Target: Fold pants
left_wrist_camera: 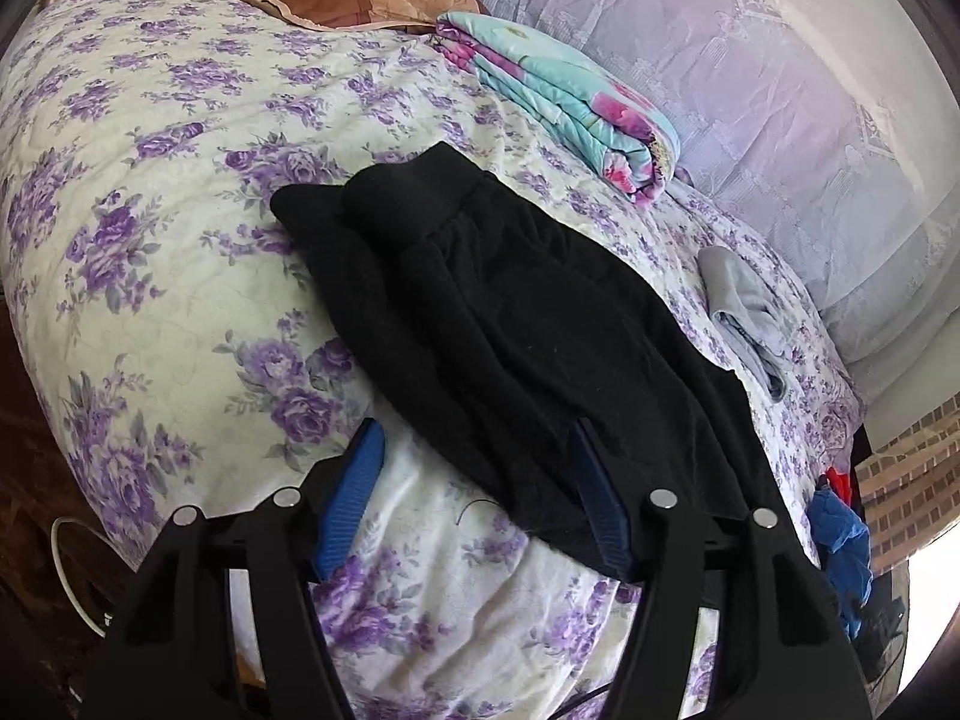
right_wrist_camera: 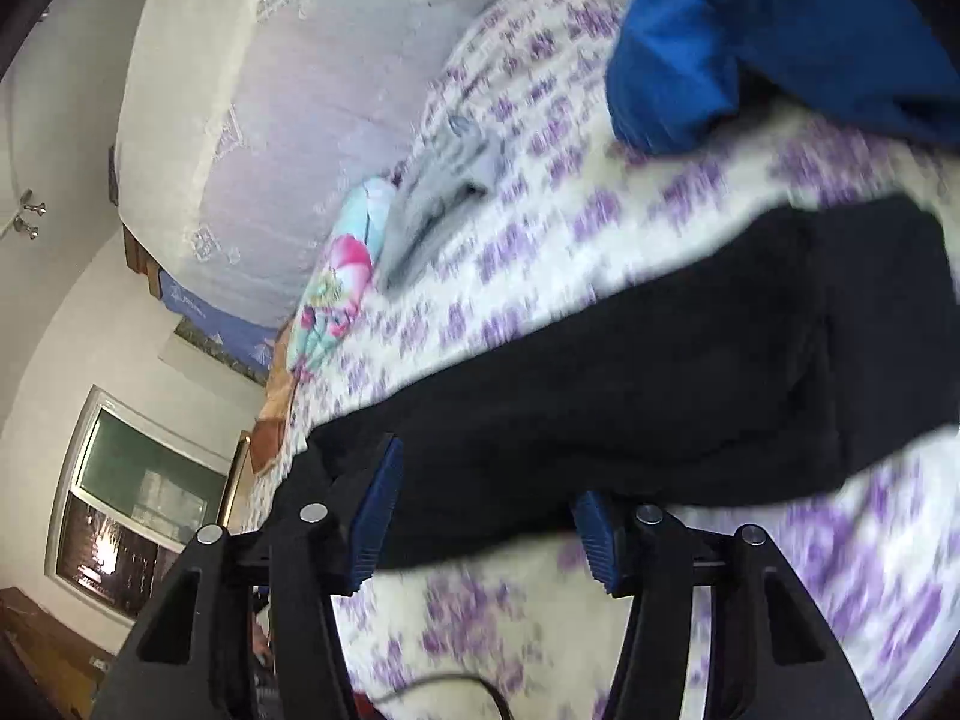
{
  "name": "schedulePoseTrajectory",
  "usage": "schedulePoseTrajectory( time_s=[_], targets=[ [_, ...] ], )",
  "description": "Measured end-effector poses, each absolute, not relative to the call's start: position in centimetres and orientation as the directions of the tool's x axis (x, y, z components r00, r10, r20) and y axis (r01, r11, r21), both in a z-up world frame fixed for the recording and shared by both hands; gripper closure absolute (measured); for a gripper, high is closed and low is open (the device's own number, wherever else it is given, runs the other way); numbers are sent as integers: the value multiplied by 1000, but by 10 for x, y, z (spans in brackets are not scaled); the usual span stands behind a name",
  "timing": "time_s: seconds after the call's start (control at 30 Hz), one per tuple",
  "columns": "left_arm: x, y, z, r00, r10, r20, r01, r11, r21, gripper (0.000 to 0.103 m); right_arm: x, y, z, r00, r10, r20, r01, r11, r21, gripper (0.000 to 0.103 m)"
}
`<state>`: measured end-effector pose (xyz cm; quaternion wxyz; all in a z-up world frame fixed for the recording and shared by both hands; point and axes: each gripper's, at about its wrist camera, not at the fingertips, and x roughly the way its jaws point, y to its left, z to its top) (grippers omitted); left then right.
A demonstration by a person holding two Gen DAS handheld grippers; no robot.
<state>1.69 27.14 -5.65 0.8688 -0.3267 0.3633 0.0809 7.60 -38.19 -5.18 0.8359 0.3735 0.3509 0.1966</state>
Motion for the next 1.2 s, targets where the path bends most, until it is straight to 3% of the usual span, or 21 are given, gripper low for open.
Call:
schedulePoseTrajectory(
  time_s=[0.07,0.17,0.3,0.47,0.6,0.73,0.87,0.93,1.0,1.07,1.2],
  targets=[
    [16,267,-56,718,-111,-687,-364,782,-507,42,89,-391,-29,731,559,-391,-96,652,752,49],
    [13,263,-52,720,-121,-684,-340,797,-499,42,89,-394,-20,728,514,-454,-63,709,702,46],
    [15,260,-55,716,-134,-685,-329,801,-501,42,47,-392,-41,679,519,-520,-36,731,682,46],
    [22,257,-64,705,-146,-694,-326,802,-500,42,25,-404,-77,680,514,-524,56,675,735,52],
    [17,258,-63,710,-148,-688,-327,797,-508,42,31,-412,-67,723,508,-468,39,647,762,52],
    [16,258,-63,712,-150,-686,-326,795,-512,42,48,-425,-80,711,441,-548,162,655,738,52],
    [17,259,-63,709,-157,-687,-324,793,-516,42,71,-432,-95,698,444,-561,202,630,750,54],
    [16,260,-63,709,-166,-685,-327,783,-529,42,77,-430,-94,712,453,-536,173,627,759,61],
    [14,264,-62,710,-176,-682,-333,769,-545,42,75,-427,-88,744,441,-501,129,641,756,92],
    [10,268,-59,716,-183,-673,-335,757,-561,42,65,-428,-83,773,445,-453,93,626,774,98],
    [9,273,-55,729,-207,-652,-332,726,-602,42,47,-433,-64,809,437,-393,50,615,787,99]
  ],
)
